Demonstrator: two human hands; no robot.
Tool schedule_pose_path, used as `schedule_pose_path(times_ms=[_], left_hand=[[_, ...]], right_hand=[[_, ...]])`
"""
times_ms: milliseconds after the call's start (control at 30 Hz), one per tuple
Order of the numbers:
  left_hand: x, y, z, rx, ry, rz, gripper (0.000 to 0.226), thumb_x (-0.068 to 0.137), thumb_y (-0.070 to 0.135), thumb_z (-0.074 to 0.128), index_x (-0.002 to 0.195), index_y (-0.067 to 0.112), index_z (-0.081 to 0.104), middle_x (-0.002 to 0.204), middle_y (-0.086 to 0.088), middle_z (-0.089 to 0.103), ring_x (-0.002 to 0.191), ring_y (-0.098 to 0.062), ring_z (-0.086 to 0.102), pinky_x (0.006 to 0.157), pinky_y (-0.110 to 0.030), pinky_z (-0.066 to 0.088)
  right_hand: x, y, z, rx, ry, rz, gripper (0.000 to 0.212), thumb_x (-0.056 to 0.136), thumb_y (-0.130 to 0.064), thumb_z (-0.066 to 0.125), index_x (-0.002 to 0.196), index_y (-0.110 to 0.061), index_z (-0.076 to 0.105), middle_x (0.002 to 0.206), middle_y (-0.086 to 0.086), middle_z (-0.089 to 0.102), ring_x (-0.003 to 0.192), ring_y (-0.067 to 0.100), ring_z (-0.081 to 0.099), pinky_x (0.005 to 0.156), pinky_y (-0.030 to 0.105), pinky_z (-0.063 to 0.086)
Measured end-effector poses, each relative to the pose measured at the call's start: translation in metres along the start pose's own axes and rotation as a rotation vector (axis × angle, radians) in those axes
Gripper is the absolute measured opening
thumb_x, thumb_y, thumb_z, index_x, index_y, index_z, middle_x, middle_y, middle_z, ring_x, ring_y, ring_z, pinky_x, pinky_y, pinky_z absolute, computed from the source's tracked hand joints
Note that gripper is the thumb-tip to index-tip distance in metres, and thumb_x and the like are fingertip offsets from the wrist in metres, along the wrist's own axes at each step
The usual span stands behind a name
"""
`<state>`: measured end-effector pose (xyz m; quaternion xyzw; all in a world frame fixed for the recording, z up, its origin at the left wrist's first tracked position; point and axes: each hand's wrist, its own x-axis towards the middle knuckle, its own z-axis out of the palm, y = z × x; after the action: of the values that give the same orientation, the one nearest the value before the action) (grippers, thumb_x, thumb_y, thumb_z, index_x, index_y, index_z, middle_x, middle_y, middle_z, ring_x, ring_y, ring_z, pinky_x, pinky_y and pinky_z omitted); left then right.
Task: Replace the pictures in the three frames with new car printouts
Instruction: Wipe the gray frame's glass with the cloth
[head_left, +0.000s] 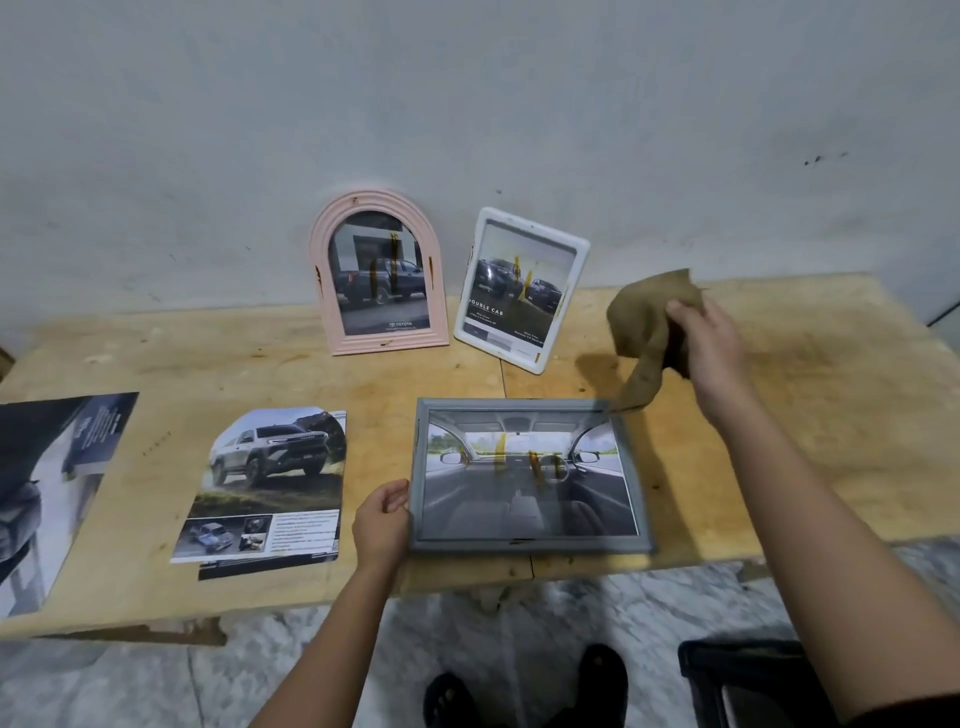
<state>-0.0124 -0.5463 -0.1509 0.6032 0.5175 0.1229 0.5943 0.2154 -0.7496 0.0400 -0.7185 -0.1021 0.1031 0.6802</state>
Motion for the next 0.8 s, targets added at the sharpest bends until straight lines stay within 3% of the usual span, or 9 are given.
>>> schedule_pose_path(times_ms=[133, 200, 300, 433, 500, 567, 667, 733, 800], left_hand=[[-0.007, 0.032, -0.009, 0.083, 0.081, 0.188, 0.033, 0.085, -0.003, 0.055, 0.116, 0.004, 0.06, 0.115, -0.008, 0.064, 0.107, -0.019, 0.06, 0.092, -0.028, 0.044], [-0.016, 0.069, -0.013, -0.029, -0.068, 0.304, 0.034, 0.088, 0.015, 0.062, 0.122, 0.011, 0.058, 0.119, -0.001, 0.062, 0.109, -0.011, 0.057, 0.095, -0.025, 0.042], [-0.037, 0.126, -0.024, -0.128, -0.431, 0.337, 0.049, 0.084, 0.049, 0.057, 0.126, 0.023, 0.054, 0.119, 0.008, 0.06, 0.108, -0.003, 0.057, 0.094, -0.021, 0.043], [-0.055, 0.15, -0.032, -0.076, -0.73, 0.253, 0.024, 0.085, 0.027, 0.061, 0.102, 0.011, 0.067, 0.093, -0.004, 0.072, 0.081, -0.013, 0.067, 0.068, -0.02, 0.052], [-0.058, 0.149, -0.03, -0.189, -0.708, 0.205, 0.023, 0.086, 0.018, 0.062, 0.105, 0.007, 0.067, 0.098, -0.01, 0.072, 0.084, -0.019, 0.067, 0.072, -0.023, 0.055], [-0.062, 0.147, -0.023, -0.427, -0.7, 0.141, 0.031, 0.086, 0.014, 0.06, 0.114, 0.004, 0.062, 0.108, -0.015, 0.069, 0.092, -0.023, 0.066, 0.077, -0.027, 0.056], [-0.066, 0.148, -0.011, -0.647, -0.653, 0.103, 0.036, 0.084, 0.01, 0.061, 0.119, 0.006, 0.058, 0.111, -0.018, 0.067, 0.097, -0.027, 0.065, 0.077, -0.031, 0.058], [-0.067, 0.147, -0.005, -0.604, -0.573, 0.094, 0.035, 0.083, 0.004, 0.062, 0.117, 0.008, 0.056, 0.106, -0.018, 0.066, 0.089, -0.026, 0.067, 0.069, -0.031, 0.059], [-0.064, 0.142, -0.004, -0.541, -0.514, 0.029, 0.029, 0.085, -0.001, 0.06, 0.113, 0.006, 0.055, 0.098, -0.018, 0.066, 0.078, -0.024, 0.068, 0.061, -0.027, 0.058]], right_hand=[[-0.018, 0.003, 0.031, -0.151, -0.308, 0.071, 0.018, 0.093, -0.014, 0.049, 0.088, -0.023, 0.063, 0.089, -0.005, 0.068, 0.087, 0.014, 0.064, 0.08, 0.025, 0.049], [-0.025, -0.005, 0.045, -0.164, -0.528, 0.103, 0.014, 0.092, -0.019, 0.053, 0.094, -0.023, 0.066, 0.096, -0.002, 0.07, 0.095, 0.019, 0.064, 0.088, 0.032, 0.047], [-0.03, -0.026, 0.061, -0.175, -0.685, 0.101, 0.012, 0.092, -0.026, 0.054, 0.093, -0.025, 0.066, 0.088, -0.007, 0.07, 0.083, 0.01, 0.066, 0.071, 0.021, 0.051], [-0.021, -0.037, 0.07, -0.173, -0.561, 0.077, 0.012, 0.09, -0.032, 0.059, 0.089, -0.021, 0.065, 0.084, -0.003, 0.068, 0.077, 0.013, 0.065, 0.065, 0.024, 0.05], [-0.016, -0.029, 0.062, -0.09, -0.537, 0.245, 0.017, 0.086, -0.032, 0.064, 0.086, -0.014, 0.066, 0.08, 0.004, 0.068, 0.069, 0.017, 0.066, 0.063, 0.028, 0.053], [-0.02, -0.014, 0.05, 0.265, -0.581, 0.476, 0.033, 0.072, -0.035, 0.076, 0.088, -0.008, 0.069, 0.076, 0.009, 0.069, 0.064, 0.019, 0.068, 0.062, 0.028, 0.057], [-0.036, 0.026, 0.046, 0.756, -0.619, 0.567, 0.074, 0.061, -0.048, 0.08, 0.116, -0.003, 0.06, 0.107, 0.018, 0.066, 0.097, 0.03, 0.065, 0.088, 0.044, 0.05], [-0.053, 0.045, 0.054, 0.805, -0.635, 0.601, 0.075, 0.059, -0.042, 0.084, 0.118, -0.002, 0.061, 0.118, 0.021, 0.062, 0.107, 0.033, 0.061, 0.093, 0.049, 0.046], [-0.061, 0.051, 0.058, 0.706, -0.592, 0.657, 0.059, 0.053, -0.022, 0.09, 0.103, 0.002, 0.069, 0.107, 0.022, 0.068, 0.094, 0.03, 0.068, 0.08, 0.042, 0.057]])
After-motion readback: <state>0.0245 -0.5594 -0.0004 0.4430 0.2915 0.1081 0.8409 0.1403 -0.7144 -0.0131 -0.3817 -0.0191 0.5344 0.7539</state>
